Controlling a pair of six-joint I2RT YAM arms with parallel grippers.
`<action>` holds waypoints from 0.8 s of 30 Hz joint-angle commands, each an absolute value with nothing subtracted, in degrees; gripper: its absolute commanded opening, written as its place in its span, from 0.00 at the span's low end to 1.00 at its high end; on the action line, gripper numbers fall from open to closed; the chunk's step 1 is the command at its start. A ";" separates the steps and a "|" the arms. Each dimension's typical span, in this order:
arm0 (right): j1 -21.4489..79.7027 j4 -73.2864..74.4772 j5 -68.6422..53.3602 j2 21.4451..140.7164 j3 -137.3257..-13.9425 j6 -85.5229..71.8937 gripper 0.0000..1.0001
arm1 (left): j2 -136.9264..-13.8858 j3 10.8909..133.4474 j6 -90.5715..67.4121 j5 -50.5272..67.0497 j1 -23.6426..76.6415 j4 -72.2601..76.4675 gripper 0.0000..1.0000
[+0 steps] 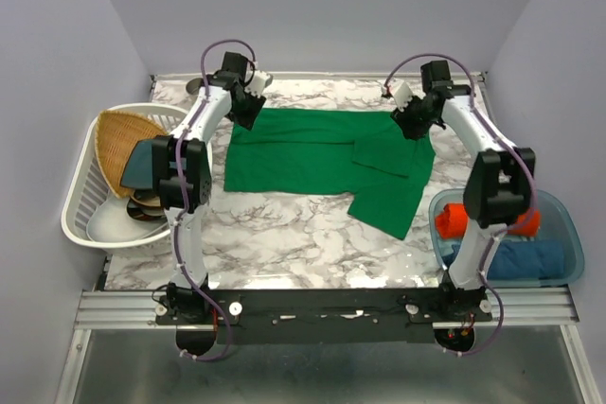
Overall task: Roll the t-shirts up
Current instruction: Fold the T-shirt at the center of the board.
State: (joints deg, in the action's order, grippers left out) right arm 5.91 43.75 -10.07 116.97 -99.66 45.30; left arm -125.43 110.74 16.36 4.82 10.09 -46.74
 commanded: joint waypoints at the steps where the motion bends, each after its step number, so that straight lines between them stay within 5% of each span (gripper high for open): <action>1: 10.10 54.02 -28.04 96.18 -78.55 66.59 0.57 | -117.95 107.06 16.96 6.51 10.81 -48.34 0.61; 10: 22.93 56.51 -20.48 75.87 -52.92 84.53 0.53 | -114.79 104.15 18.11 0.44 12.74 -50.09 0.62; 24: 30.59 51.77 -3.45 70.93 -38.68 86.66 0.46 | -101.61 94.24 15.29 6.68 12.66 -50.37 0.60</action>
State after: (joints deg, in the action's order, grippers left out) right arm 30.30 54.57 -12.62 71.33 -41.56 84.20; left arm -107.44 98.06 16.91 3.05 12.73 -50.30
